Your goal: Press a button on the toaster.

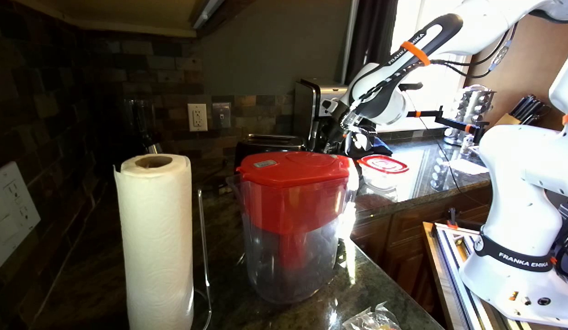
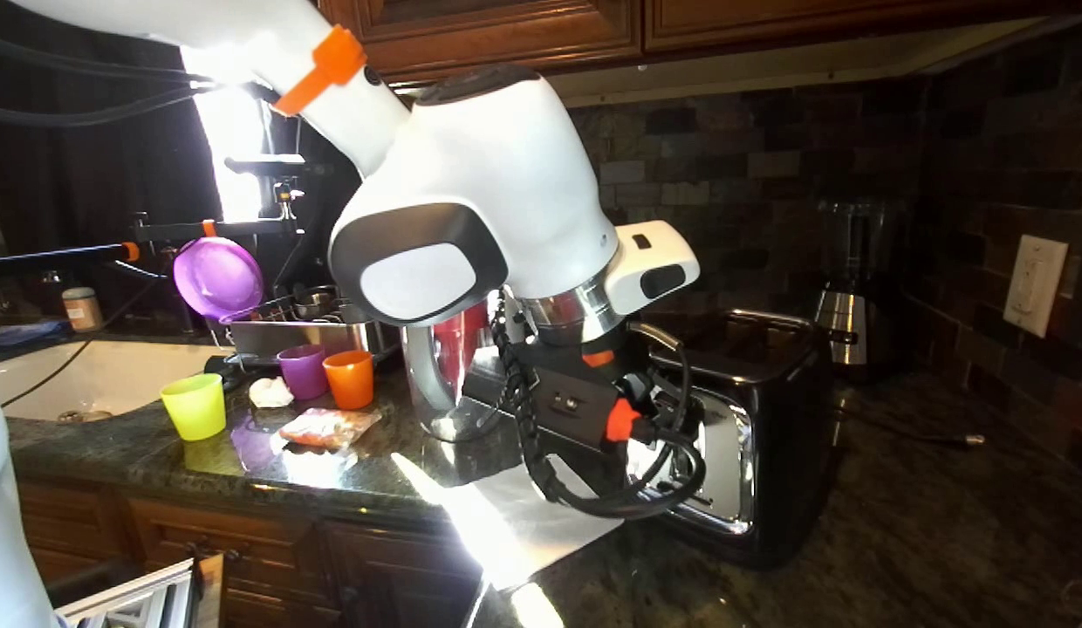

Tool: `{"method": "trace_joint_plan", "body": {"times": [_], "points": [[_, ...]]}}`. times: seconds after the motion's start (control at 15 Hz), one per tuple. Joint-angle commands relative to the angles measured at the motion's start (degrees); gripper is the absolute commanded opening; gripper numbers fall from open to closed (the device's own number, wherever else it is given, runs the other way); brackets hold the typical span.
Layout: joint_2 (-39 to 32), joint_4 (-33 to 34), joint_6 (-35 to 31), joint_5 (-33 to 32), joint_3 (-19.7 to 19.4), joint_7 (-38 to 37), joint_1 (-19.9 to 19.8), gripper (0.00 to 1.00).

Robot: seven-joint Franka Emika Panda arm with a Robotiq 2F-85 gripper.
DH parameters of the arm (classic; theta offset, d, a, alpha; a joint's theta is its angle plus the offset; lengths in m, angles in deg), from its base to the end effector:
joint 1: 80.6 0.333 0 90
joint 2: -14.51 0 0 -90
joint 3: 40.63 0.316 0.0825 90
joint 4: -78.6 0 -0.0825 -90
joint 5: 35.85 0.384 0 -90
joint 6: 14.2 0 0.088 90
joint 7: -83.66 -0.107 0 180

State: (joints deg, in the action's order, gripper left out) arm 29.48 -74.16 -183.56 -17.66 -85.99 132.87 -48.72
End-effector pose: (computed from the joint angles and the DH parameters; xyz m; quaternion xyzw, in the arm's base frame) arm 0.4325 -0.1199 0.3454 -0.9532 -0.1425 -0.2659 0.0196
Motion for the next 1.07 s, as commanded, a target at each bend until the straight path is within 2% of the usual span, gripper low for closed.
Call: {"method": "trace_joint_plan", "body": {"times": [0.0,1.0], "points": [[0.0,0.1,-2.5,2.0,-1.2,1.1,2.6,0.00],[-0.9,0.3,-1.3,0.5,0.0,-0.6,0.8,0.00]]}}
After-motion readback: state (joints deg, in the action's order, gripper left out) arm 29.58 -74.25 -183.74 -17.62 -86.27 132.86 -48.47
